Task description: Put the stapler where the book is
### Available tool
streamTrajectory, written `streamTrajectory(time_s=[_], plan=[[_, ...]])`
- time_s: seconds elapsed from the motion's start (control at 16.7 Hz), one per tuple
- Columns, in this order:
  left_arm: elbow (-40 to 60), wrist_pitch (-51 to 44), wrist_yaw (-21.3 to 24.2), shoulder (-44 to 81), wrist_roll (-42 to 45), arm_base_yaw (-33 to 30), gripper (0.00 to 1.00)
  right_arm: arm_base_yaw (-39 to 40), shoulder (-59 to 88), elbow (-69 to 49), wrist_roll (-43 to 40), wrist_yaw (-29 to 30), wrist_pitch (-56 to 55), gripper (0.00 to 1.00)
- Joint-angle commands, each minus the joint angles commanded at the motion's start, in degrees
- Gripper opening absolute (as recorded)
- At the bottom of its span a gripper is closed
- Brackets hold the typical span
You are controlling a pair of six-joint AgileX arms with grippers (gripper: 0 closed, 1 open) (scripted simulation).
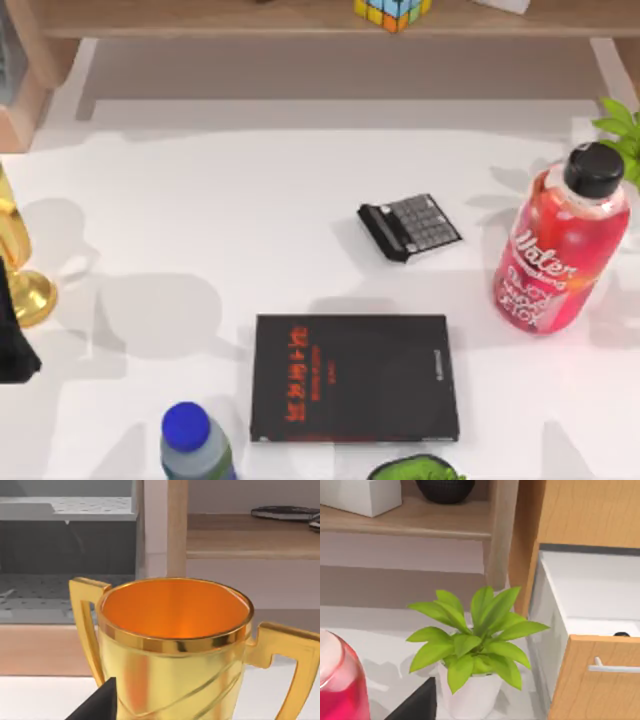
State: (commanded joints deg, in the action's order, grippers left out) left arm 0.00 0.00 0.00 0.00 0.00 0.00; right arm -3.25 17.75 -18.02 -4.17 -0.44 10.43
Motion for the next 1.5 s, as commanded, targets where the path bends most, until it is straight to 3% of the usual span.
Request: streamTrajectory(time_s=[1.08,1.5], plan=[[0.0,0.0,0.0,0.0,0.0,0.0,1.0,-15.4,98.8,-99.2,-22.9,-1.8,56.7,1.0],[0.0,0.0,0.0,0.0,0.0,0.0,1.0,-18.4,128.0,-128.8,-29.3,-2.3,72.6,1.0]])
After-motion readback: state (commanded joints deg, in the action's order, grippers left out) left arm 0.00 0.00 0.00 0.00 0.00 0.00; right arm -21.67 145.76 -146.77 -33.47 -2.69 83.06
